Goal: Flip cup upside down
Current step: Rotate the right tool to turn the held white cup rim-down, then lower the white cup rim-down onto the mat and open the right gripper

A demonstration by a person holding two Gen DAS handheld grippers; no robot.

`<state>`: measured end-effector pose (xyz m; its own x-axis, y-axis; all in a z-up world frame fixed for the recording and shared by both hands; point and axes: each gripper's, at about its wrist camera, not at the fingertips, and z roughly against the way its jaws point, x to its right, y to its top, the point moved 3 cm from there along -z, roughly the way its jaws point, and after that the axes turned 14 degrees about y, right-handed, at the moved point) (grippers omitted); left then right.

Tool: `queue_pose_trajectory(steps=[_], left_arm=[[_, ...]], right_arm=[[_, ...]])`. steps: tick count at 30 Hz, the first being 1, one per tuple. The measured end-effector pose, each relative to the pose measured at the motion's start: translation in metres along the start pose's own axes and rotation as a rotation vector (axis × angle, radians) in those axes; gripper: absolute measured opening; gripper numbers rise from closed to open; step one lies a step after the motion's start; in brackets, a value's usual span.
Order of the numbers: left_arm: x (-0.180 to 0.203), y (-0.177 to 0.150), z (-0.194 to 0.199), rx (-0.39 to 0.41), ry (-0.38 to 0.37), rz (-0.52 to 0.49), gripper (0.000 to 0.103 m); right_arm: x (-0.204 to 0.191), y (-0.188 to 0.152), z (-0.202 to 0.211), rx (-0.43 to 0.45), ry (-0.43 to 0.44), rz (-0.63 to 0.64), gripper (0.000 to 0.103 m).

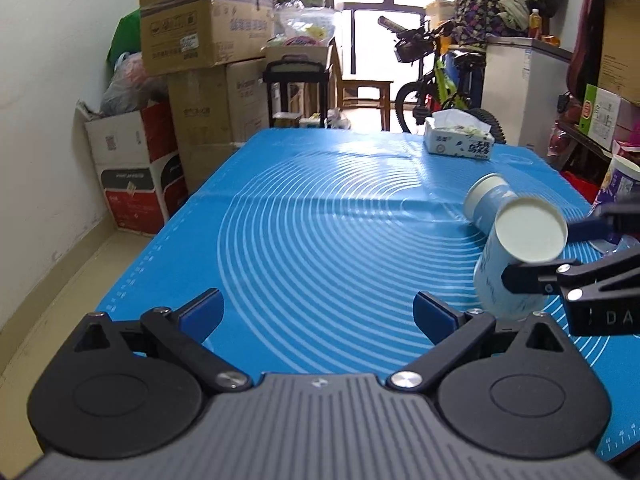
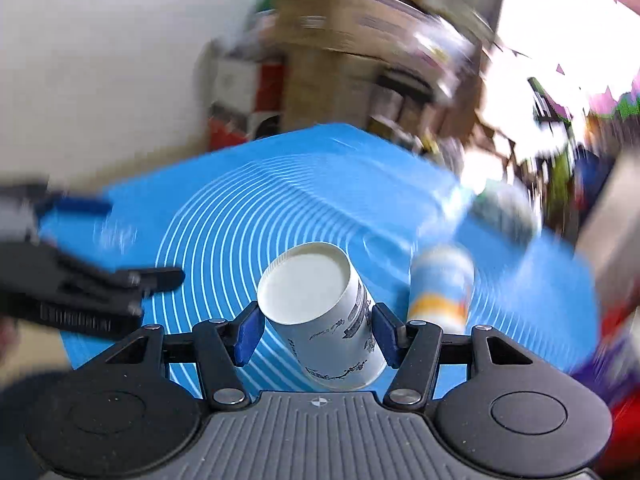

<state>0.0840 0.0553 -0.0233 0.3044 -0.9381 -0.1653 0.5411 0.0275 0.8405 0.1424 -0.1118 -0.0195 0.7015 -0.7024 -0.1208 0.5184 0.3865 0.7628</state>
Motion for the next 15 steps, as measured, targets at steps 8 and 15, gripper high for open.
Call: queue_pose_trajectory(steps=[8, 15], left_arm=[[0.009, 0.003, -0.011, -0.005, -0.005, 0.013, 0.1], [0.011, 0.0, -0.014, -0.014, 0.002, 0.01, 0.1]], right_arm=[[0.045, -0.023, -0.007, 0.02, 0.062, -0.29, 0.052], [0.048, -0.032, -0.009, 0.05, 0.083, -0.318, 0.053]])
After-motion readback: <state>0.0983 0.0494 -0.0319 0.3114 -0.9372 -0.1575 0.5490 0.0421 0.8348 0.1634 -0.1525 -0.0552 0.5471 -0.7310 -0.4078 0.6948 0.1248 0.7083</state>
